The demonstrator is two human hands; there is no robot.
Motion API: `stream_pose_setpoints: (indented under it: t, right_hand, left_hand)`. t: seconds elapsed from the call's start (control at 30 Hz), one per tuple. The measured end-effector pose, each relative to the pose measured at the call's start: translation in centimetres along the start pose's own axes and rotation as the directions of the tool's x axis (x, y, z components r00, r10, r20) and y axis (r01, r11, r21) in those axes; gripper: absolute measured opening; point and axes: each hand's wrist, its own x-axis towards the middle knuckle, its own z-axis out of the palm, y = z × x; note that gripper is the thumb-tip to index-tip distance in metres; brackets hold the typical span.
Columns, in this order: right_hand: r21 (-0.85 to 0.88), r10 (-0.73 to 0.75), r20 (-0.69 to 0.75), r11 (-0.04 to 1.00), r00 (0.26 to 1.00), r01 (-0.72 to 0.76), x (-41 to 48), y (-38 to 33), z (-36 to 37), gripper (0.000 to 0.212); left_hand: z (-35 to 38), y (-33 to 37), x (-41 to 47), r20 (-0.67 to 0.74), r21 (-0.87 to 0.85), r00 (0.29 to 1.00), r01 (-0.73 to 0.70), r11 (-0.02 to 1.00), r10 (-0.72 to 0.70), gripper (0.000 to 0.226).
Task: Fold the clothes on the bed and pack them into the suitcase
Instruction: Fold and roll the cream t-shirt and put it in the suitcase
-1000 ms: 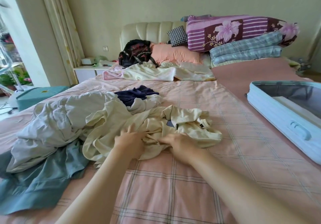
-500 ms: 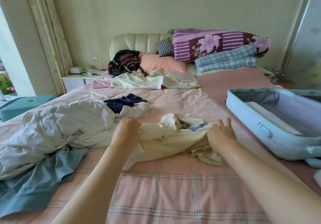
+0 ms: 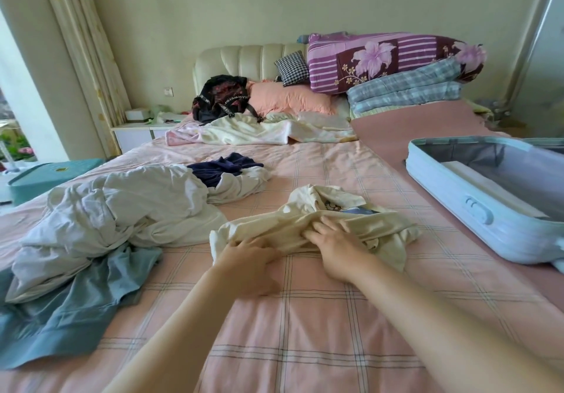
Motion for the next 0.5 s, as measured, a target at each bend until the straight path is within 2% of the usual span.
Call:
stream_pose_setpoints:
  t: [0.13, 0.2, 0.23, 0.3, 0.37, 0.43, 0.5]
  right_hand:
    - [-0.048, 0.049, -0.011, 0.998, 0.999, -0.049, 0.3, 1.0, 0.4, 0.088]
    - [-0.079, 0.065, -0.093, 0.994, 0.994, -0.072, 0.6, 1.3, 0.7, 0.085]
    - [-0.1, 0.067, -0.151, 0.992, 0.986, -0.083, 0.7, 1.5, 0.9, 0.076]
    - [-0.173, 0.052, -0.31, 0.979, 0.949, -0.11, 1.0, 2.0, 1.3, 0.052]
    - [-0.162, 0.019, -0.441, 0.982, 0.898, -0.101, 1.2, 2.5, 1.4, 0.034]
    - [-0.039, 0.023, -0.519, 0.998, 0.854, -0.05, 1.1, 3.1, 1.2, 0.025]
    - [0.129, 0.128, -0.588, 0.99, 0.799, -0.064, 1.0, 3.6, 0.2, 0.022]
  left_hand:
    - [0.3, -2.9, 0.2, -0.176, 0.077, 0.983, 0.062, 0.995, -0.048, 0.068]
    - [0.0, -3.2, 0.3, -0.167, 0.092, 0.982, 0.102, 0.991, -0.085, 0.07]
    - [0.0, -3.3, 0.4, -0.148, 0.055, 0.983, 0.12, 0.991, -0.111, 0.07]
    - [0.2, -3.3, 1.1, -0.156, -0.076, 0.982, 0.094, 0.993, -0.105, 0.062]
    - [-0.6, -2.9, 1.4, -0.187, -0.183, 0.979, 0.044, 0.982, -0.079, 0.053]
    - [-2.2, -2.5, 1.5, -0.204, -0.373, 0.964, 0.086, 0.924, -0.172, 0.039]
    - [-4.1, -2.9, 1.9, -0.241, -0.561, 0.917, 0.136, 0.817, -0.318, 0.038]
